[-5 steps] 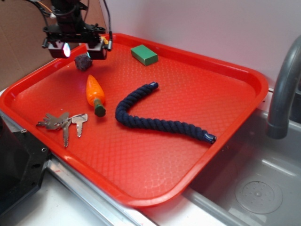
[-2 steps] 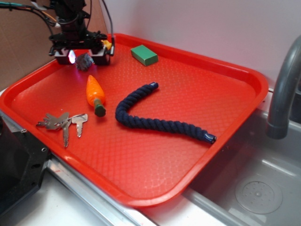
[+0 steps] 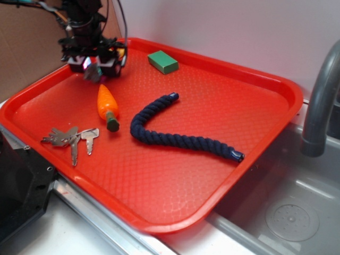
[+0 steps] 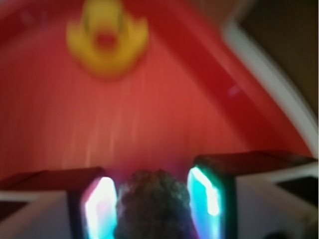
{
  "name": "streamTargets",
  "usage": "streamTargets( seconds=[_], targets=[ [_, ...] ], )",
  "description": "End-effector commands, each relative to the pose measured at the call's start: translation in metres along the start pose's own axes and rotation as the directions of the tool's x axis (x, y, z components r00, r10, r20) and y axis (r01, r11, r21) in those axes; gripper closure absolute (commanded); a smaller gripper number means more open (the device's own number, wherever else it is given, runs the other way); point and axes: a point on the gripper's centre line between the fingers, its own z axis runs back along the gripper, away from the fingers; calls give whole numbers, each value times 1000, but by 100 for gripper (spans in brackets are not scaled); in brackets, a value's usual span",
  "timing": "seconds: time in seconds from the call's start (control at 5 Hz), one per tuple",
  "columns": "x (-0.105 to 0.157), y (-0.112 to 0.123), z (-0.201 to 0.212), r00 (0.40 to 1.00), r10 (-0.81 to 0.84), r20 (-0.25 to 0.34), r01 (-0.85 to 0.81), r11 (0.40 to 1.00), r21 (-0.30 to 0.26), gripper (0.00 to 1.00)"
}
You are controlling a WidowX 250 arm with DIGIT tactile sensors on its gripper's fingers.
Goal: Grab the rock.
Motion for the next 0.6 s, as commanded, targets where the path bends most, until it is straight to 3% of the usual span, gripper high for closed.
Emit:
streamTargets(
  seconds=[0.0, 0.2, 0.4],
  targets=[
    [-31, -14, 126, 978, -161, 134, 173, 981, -84, 100],
    [-36, -28, 181, 958, -261, 120, 275, 954, -116, 100],
    [-50, -47, 206, 923, -366, 118, 381, 910, -162, 100]
  ],
)
